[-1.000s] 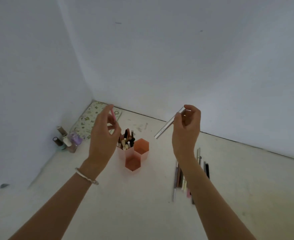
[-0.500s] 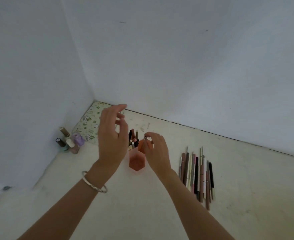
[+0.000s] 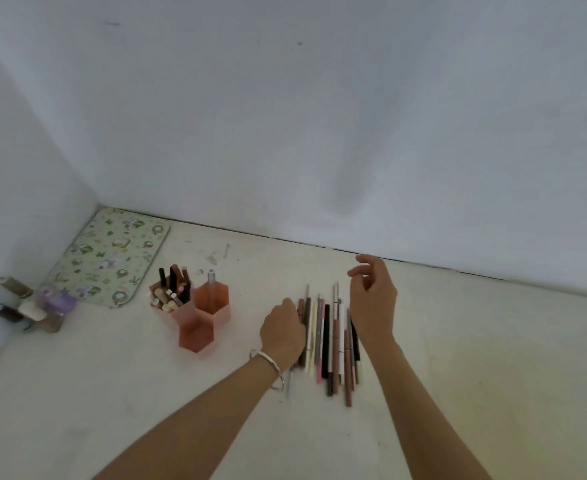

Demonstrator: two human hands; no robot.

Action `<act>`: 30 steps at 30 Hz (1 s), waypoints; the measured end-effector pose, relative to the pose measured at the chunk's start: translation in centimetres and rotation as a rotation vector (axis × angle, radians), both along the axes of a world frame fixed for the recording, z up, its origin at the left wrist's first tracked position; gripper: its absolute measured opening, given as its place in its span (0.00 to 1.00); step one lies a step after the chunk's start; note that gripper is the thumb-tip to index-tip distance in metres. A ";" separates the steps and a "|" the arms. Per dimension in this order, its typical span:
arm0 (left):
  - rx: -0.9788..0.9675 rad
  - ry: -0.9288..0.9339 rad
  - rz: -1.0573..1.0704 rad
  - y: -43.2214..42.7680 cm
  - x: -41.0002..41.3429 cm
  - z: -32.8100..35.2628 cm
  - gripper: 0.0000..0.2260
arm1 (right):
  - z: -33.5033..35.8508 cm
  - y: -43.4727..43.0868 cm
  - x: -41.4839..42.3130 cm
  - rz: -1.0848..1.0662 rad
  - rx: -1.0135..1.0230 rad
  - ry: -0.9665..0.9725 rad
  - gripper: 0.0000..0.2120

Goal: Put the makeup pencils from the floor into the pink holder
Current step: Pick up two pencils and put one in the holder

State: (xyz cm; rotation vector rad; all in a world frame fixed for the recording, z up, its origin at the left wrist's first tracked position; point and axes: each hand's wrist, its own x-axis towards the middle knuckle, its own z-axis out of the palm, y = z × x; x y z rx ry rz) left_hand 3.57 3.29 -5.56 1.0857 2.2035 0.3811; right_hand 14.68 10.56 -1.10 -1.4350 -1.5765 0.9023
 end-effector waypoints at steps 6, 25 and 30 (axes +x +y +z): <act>-0.027 0.018 0.051 1.3 0.9 -0.6 0.07 | -2.0 0.1 0.7 0.028 -0.057 -0.019 0.18; 0.922 -0.190 0.370 -0.7 -9.6 12.6 0.15 | -5.8 -2.3 -7.0 0.411 -0.156 -0.805 0.07; 1.017 0.064 0.413 -2.7 -13.5 14.0 0.13 | -1.3 -1.1 -6.8 0.156 0.016 -0.340 0.09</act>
